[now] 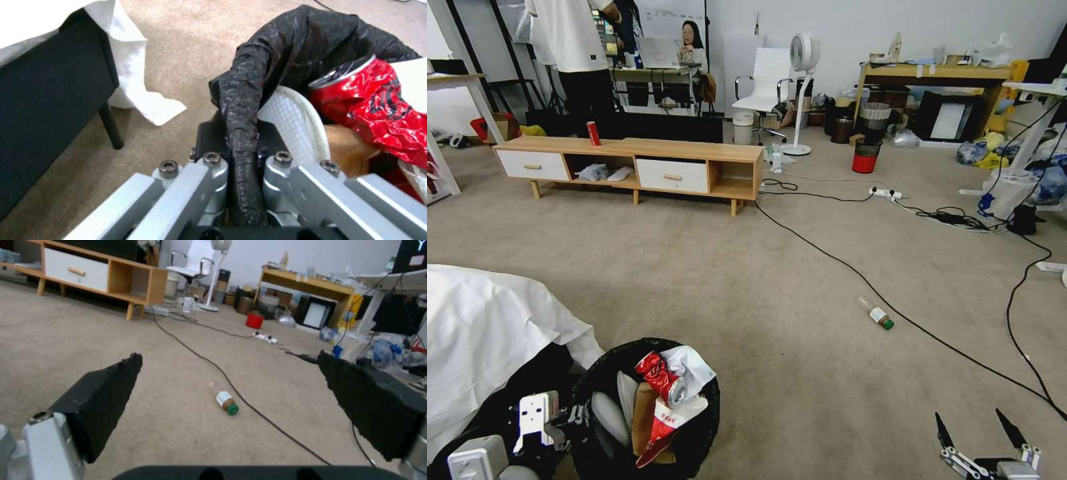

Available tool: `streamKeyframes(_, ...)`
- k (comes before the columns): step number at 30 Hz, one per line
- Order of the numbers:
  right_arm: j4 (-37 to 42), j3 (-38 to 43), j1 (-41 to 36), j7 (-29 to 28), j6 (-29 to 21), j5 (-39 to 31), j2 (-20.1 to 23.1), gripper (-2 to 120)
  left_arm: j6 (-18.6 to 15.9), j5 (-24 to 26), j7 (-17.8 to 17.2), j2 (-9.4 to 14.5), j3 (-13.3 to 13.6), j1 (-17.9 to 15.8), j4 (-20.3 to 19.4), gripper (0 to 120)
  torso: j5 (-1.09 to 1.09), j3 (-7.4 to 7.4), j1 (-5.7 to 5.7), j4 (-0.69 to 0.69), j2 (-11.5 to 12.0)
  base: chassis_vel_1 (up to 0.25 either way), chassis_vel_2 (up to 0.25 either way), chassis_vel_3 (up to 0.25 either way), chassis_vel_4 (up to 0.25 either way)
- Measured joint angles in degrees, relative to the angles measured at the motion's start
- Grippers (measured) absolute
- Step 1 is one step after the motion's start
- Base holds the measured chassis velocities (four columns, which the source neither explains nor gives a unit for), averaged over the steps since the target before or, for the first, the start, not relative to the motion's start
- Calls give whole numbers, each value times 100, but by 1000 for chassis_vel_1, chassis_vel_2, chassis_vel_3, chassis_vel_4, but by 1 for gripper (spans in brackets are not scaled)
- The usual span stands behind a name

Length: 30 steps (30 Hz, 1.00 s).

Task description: Pick up the trash bin and place the garbage on the floor into it.

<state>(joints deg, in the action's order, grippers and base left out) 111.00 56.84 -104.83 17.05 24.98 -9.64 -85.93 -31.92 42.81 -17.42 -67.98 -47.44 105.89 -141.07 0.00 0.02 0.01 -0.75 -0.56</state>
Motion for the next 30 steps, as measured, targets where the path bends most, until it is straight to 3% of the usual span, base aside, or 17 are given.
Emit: streamKeyframes(30,13,16,31,10,-47,-37,21,100,16,-15,34,-9,4,-9,21,4,0,0,0,0,0,0,0,0,0)
